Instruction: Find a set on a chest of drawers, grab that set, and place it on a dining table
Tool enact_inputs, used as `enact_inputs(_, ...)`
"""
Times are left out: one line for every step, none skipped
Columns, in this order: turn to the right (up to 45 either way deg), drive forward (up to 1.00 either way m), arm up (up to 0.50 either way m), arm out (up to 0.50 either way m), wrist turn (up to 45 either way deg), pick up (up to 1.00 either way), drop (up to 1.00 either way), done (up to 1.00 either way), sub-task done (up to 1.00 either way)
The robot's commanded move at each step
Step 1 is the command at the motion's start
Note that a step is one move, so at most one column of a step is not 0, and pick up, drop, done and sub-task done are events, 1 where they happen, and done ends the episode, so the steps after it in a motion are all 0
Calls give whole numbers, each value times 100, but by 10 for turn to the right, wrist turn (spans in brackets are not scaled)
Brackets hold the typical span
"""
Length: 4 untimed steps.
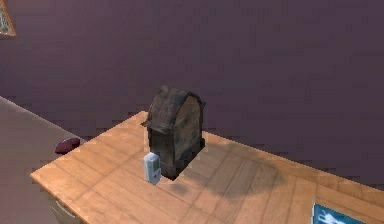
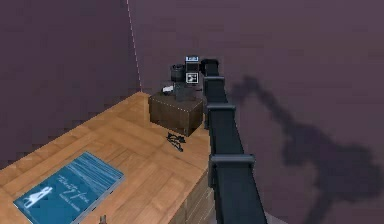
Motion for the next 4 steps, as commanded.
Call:
enact_inputs(0,0,-30,0,0,0,0,0,0)
enact_inputs(0,0,0,0,0,100,0,0,0)
enact_inputs(0,0,10,0,0,0,0,0,0)
enact_inputs(0,0,26,0,0,0,0,0,0)
